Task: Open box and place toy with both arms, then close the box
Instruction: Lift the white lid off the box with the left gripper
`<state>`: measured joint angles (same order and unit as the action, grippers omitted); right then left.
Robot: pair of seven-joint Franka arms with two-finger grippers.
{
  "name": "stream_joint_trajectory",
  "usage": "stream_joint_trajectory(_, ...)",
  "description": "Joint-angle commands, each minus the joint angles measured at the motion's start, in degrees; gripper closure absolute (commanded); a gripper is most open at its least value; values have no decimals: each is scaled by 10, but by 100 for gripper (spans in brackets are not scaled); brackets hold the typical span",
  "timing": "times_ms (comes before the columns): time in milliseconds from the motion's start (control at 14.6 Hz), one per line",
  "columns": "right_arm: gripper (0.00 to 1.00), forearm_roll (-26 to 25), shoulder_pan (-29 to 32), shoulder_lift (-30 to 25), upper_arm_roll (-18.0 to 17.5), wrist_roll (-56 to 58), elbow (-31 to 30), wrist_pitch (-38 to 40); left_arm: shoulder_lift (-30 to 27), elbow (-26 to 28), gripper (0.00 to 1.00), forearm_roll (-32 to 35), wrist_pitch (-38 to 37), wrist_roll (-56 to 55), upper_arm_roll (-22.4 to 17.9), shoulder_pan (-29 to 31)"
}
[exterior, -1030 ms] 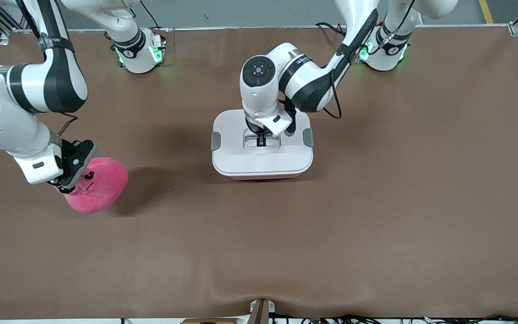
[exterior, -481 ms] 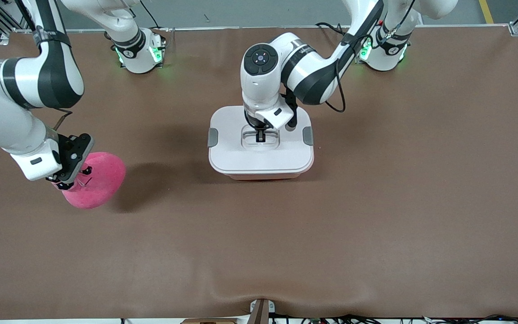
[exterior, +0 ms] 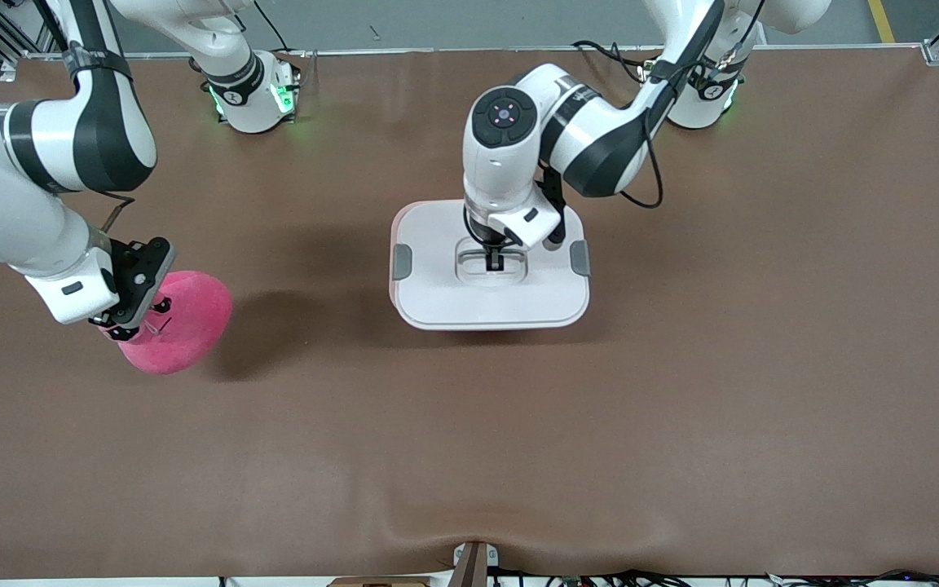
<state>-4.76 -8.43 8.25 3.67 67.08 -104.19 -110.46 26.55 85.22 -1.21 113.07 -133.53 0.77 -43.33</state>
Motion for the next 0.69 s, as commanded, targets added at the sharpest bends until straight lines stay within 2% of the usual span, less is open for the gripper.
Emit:
stream_joint_trajectory(0, 100, -10, -27, -11, -1, 13, 9, 10, -23, 7, 100, 14, -29, 38, 1, 21)
stream_joint_trajectory(137, 100, -10, -51, -10, -2, 33, 22, 10, -34, 10, 100, 17, -36, 55, 1, 44)
stream_joint_trajectory(275, 100, -14, -87, -10, -2, 50, 49, 43, -45, 14, 100, 17, -49, 91, 1, 64)
stream_joint_trajectory(618, 100, -116, -204, -8, -2, 57, 90, 118, -89, 43, 100, 17, -53, 189, 5, 139)
